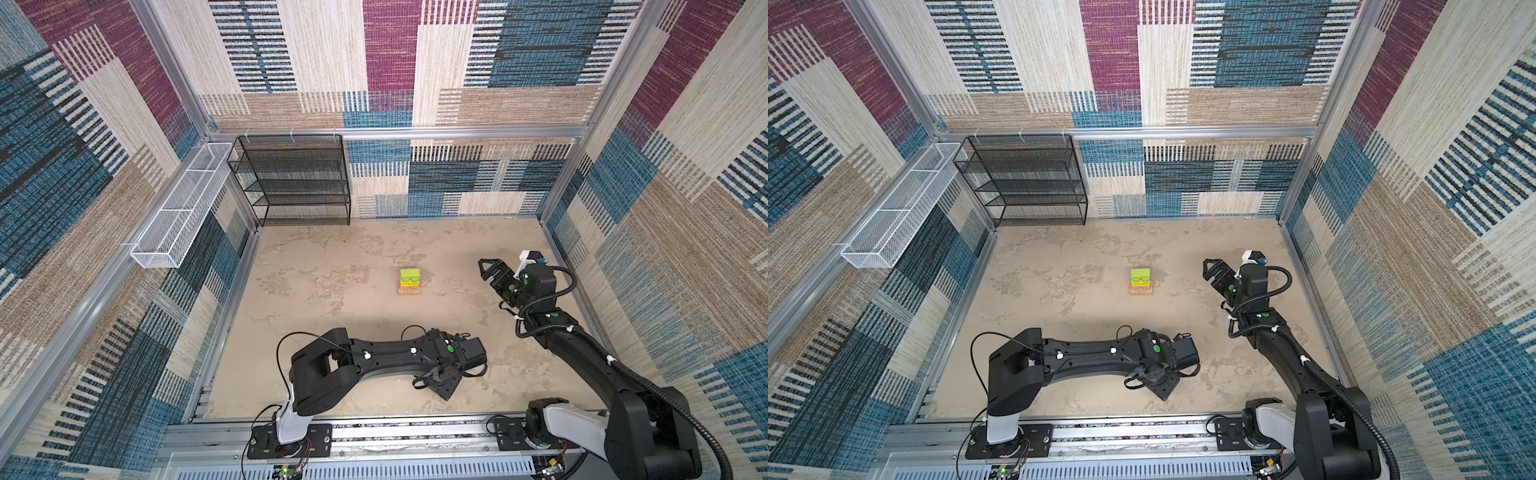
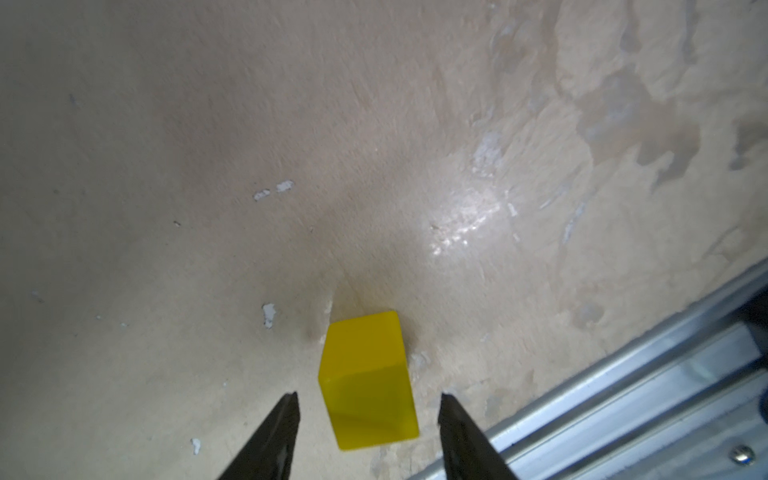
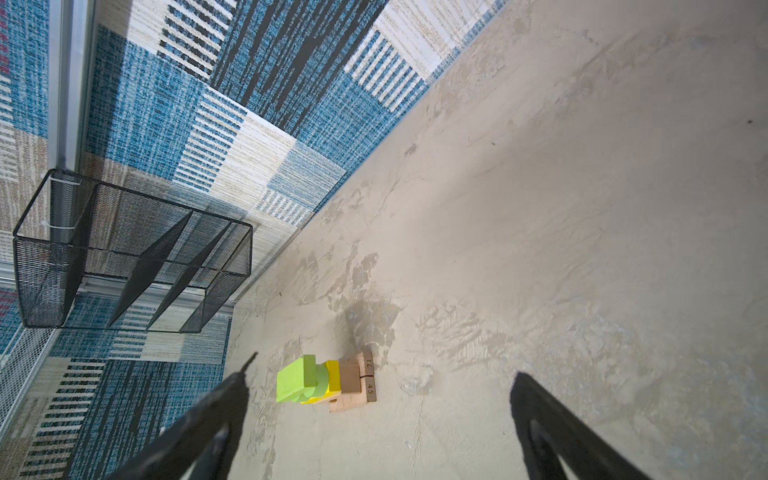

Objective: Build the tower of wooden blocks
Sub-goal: 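Close the left gripper on the small yellow cube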

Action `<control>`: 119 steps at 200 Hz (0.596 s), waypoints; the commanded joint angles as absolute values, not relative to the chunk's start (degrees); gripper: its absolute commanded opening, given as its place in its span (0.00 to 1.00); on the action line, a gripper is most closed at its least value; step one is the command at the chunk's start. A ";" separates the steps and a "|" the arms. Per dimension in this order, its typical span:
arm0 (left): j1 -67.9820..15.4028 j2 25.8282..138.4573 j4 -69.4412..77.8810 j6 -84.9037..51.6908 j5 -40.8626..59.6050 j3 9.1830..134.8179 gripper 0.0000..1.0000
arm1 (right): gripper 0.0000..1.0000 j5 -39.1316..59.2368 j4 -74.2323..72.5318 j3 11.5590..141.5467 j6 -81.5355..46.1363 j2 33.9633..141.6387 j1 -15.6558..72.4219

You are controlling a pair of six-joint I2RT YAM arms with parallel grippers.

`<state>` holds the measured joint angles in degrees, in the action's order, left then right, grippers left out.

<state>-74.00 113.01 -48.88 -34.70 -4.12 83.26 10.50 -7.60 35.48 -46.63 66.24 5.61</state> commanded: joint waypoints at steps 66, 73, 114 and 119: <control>-73.92 115.13 -51.09 -36.17 -3.87 85.25 0.52 | 0.99 11.16 -8.25 35.40 -46.78 66.45 5.36; -73.92 115.16 -51.15 -36.23 -3.88 85.29 0.51 | 0.99 11.16 -8.25 35.32 -46.74 66.49 5.36; -73.85 115.57 -51.23 -36.31 -3.95 85.50 0.46 | 0.99 11.18 -8.18 35.28 -46.76 66.79 5.36; -73.74 115.66 -51.36 -36.39 -3.87 85.51 0.46 | 0.99 11.20 -8.18 35.25 -46.76 66.80 5.22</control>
<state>-73.91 115.22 -50.37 -35.35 -4.12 84.97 10.55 -7.60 35.35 -46.61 66.70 5.28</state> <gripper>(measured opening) 0.470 0.993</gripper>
